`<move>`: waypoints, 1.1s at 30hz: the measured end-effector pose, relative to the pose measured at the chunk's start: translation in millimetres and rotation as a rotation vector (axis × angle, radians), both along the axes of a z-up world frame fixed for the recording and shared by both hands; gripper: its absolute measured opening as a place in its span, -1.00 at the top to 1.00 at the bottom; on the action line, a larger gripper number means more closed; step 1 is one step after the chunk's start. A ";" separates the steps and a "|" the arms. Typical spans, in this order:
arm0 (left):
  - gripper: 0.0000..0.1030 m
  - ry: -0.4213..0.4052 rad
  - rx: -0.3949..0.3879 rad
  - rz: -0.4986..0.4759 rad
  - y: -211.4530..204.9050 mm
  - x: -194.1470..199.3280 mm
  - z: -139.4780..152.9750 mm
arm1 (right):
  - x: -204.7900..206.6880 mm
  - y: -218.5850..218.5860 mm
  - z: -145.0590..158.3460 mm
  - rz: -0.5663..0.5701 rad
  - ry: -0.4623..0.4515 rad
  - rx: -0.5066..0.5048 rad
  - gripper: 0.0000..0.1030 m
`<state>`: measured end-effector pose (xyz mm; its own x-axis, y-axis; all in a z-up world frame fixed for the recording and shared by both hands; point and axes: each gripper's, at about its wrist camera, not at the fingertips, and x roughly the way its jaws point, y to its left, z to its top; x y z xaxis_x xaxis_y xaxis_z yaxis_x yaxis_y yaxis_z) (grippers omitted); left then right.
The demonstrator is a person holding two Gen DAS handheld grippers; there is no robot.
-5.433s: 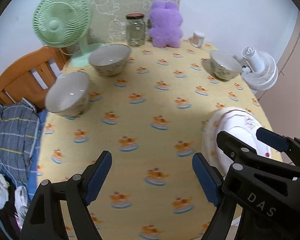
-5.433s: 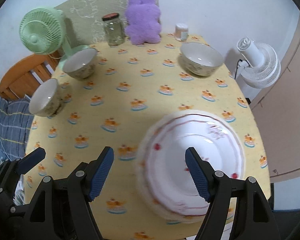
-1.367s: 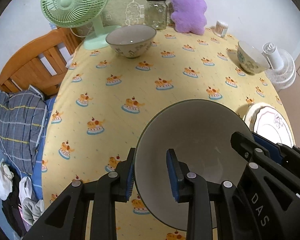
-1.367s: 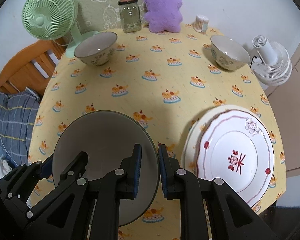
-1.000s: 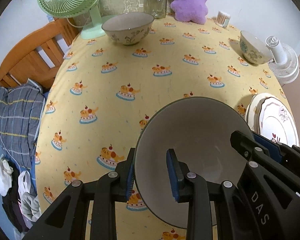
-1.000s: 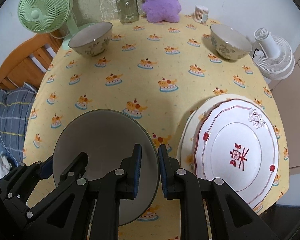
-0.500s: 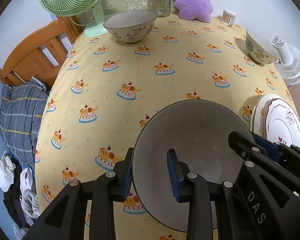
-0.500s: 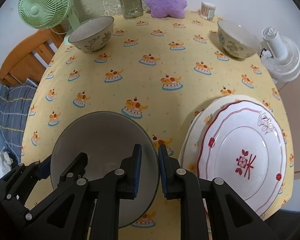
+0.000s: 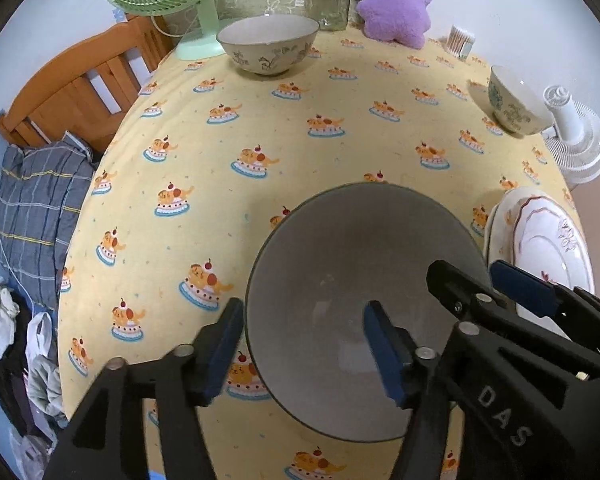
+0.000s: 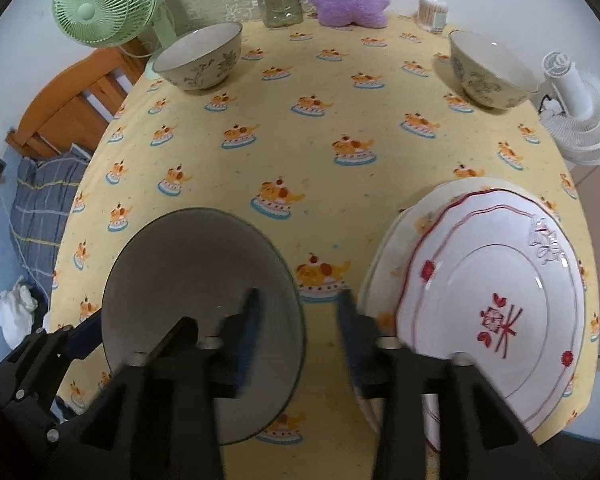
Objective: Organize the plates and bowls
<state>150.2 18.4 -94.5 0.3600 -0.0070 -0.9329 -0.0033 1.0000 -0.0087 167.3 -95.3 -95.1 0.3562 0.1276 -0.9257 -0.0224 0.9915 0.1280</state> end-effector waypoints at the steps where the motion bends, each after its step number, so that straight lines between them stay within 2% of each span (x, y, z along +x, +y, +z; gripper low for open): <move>1: -0.41 -0.013 0.003 0.001 1.1 -0.9 3.2 | -1.4 -1.3 4.0 -0.006 -0.014 -0.001 -0.09; 4: -0.44 -0.039 -0.007 -0.011 3.5 -4.0 11.8 | -5.3 -0.9 14.5 -0.010 -0.035 -0.024 -0.11; 11: -0.59 -0.094 -0.025 -0.038 13.5 -11.1 36.2 | -15.9 0.0 38.4 -0.057 -0.072 -0.011 -0.11; 17: -0.65 -0.165 -0.022 -0.055 17.5 -2.0 62.6 | -9.8 5.9 67.8 -0.047 -0.155 -0.044 -0.15; 24: -0.66 -0.231 -0.024 0.000 21.8 26.4 88.6 | 23.7 10.3 97.5 -0.005 -0.240 -0.044 -0.45; 33: -0.65 -0.268 0.009 0.106 33.2 92.3 92.6 | 100.6 30.0 106.8 0.092 -0.276 -0.029 -0.47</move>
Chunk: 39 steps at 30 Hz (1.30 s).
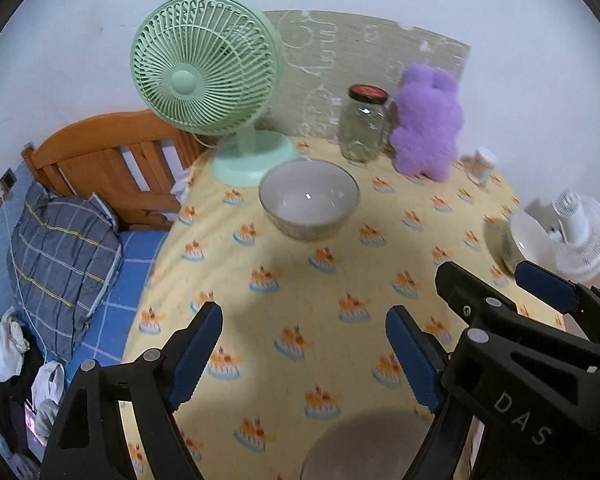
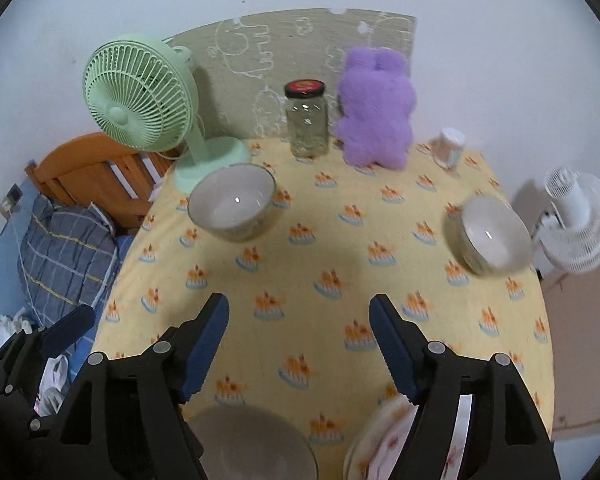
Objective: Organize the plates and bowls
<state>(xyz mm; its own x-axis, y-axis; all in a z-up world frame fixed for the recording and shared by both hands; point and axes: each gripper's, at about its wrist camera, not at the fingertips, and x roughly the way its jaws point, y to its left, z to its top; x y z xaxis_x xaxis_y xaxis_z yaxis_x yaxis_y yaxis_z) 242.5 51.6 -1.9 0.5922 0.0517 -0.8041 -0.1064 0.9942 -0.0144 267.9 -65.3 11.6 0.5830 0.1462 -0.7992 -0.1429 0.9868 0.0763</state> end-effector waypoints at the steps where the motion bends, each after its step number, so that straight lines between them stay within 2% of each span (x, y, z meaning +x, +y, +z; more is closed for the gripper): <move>1: -0.65 -0.002 0.003 0.010 1.5 6.5 -1.2 | 6.4 2.0 -1.0 0.006 -0.001 -0.002 -0.47; 12: -0.54 -0.022 0.034 0.084 15.0 78.2 -18.8 | 90.9 22.7 -22.0 0.048 -0.005 0.015 -0.47; 14: -0.41 -0.019 0.031 0.098 18.4 91.3 -24.0 | 105.2 26.3 -26.8 0.052 -0.001 0.021 -0.47; 18: -0.31 -0.007 0.013 0.140 27.3 112.1 -34.5 | 129.8 33.5 -36.0 0.064 0.002 0.024 -0.47; 22: -0.19 -0.007 0.026 0.159 29.9 127.2 -41.9 | 149.0 40.6 -45.2 0.076 0.001 0.025 -0.44; 26: 0.02 0.010 0.033 0.170 33.6 141.5 -52.0 | 164.6 46.7 -57.0 0.079 0.020 0.035 -0.35; 29: 0.19 0.027 0.032 0.179 37.3 149.2 -60.5 | 174.0 51.1 -66.5 0.079 0.042 0.040 -0.18; 31: 0.28 0.034 0.022 0.179 39.4 153.4 -66.4 | 179.5 52.4 -73.0 0.080 0.055 0.043 0.02; 34: 0.34 0.049 0.013 0.179 41.6 162.4 -77.4 | 189.0 56.0 -85.0 0.093 0.078 0.044 0.24; 39: 0.40 0.069 0.008 0.180 47.2 176.7 -91.3 | 202.3 61.0 -100.0 0.091 0.096 0.036 0.32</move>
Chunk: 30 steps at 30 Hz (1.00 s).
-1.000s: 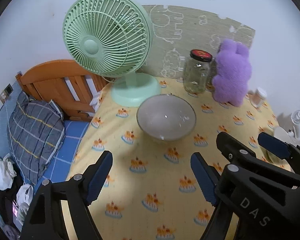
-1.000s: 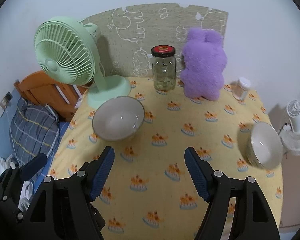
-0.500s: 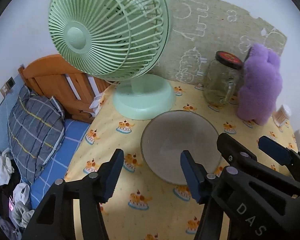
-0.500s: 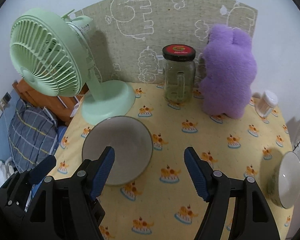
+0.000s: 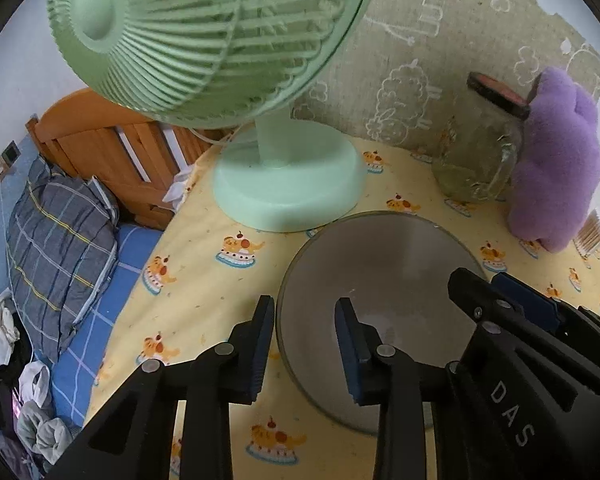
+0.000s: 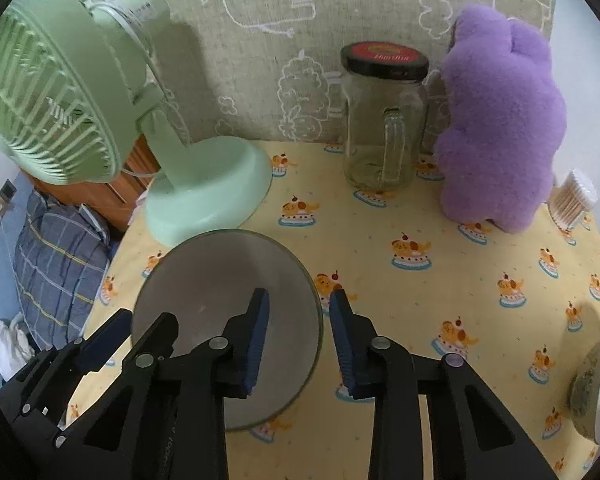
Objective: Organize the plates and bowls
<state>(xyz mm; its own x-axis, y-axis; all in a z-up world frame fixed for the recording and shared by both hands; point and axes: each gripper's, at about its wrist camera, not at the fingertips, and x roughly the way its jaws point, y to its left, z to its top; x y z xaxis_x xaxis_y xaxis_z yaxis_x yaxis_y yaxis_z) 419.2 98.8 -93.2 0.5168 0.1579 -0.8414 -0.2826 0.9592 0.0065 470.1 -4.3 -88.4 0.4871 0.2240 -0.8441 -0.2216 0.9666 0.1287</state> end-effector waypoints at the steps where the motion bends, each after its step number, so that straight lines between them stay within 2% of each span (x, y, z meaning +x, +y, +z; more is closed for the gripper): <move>1: 0.40 0.003 -0.003 -0.001 1.6 3.1 -2.5 | 2.8 1.0 -3.5 -0.001 0.006 0.002 0.32; 3: 0.40 0.008 0.003 -0.004 3.7 7.5 -6.5 | 7.0 2.4 -9.1 -0.002 0.014 0.003 0.33; 4: 0.47 0.012 0.006 -0.006 4.3 9.0 -8.0 | 8.7 3.7 -11.7 0.002 0.021 0.002 0.42; 7: 0.68 0.021 0.036 0.002 4.7 11.6 -10.9 | 11.3 7.2 -16.1 0.007 0.009 -0.028 0.52; 20: 0.68 0.050 0.033 0.012 4.4 5.7 -7.9 | 5.8 7.7 -14.4 0.004 0.019 -0.043 0.58; 30: 0.67 0.051 0.027 -0.043 -17.5 -20.9 11.7 | -29.4 -12.9 8.6 -0.026 0.003 -0.065 0.58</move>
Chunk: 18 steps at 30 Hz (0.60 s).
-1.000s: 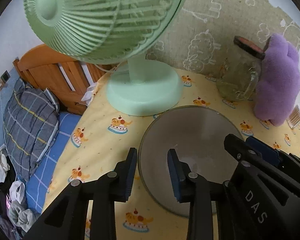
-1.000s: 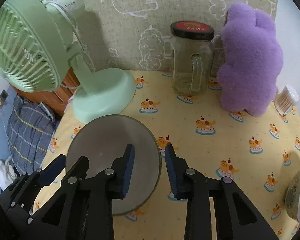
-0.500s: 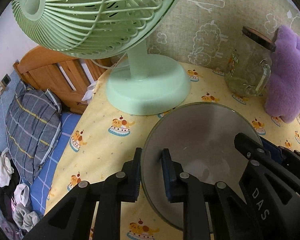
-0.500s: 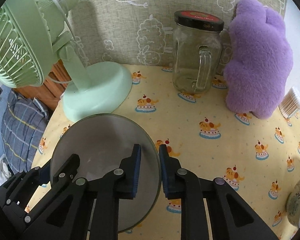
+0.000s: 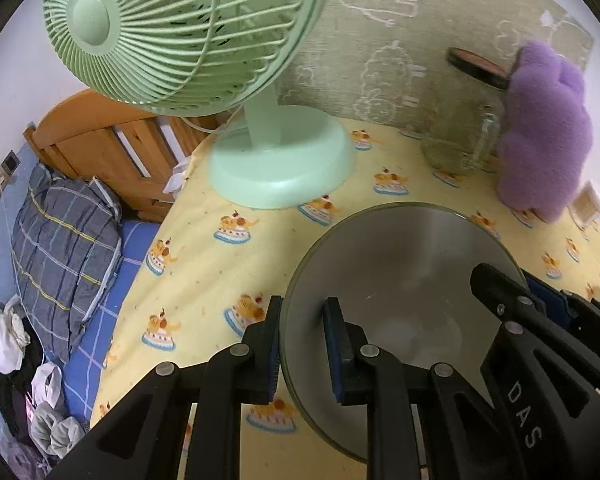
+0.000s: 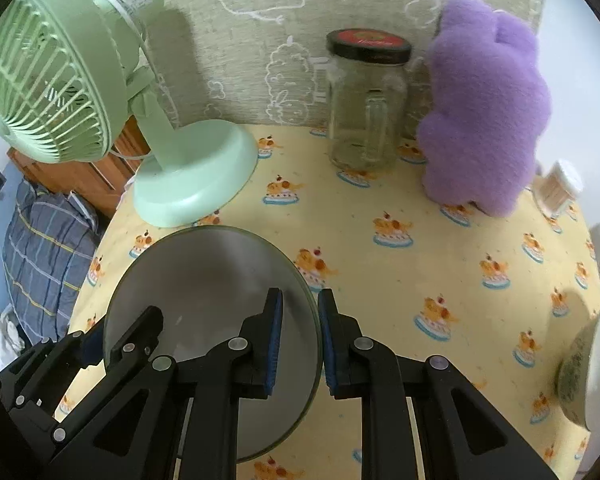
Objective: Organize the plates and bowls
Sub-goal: 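Carry the grey bowl with the right gripper toward the plate stack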
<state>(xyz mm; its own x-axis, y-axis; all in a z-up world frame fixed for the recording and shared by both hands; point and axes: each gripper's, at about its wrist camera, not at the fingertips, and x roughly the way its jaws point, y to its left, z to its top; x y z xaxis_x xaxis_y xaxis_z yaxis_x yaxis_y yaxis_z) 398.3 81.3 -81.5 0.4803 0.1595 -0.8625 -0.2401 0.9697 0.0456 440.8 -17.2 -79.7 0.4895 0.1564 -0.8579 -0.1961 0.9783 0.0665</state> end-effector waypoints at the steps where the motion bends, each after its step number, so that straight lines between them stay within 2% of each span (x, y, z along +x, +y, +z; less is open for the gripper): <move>1: 0.67 0.000 0.000 -0.006 -2.5 -2.8 2.6 | -4.2 -3.0 3.1 -0.007 -0.002 -0.001 0.58; 18: 0.67 -0.057 0.021 -0.066 -35.5 -70.9 61.8 | -80.8 -38.8 62.6 -0.061 -0.055 0.021 0.58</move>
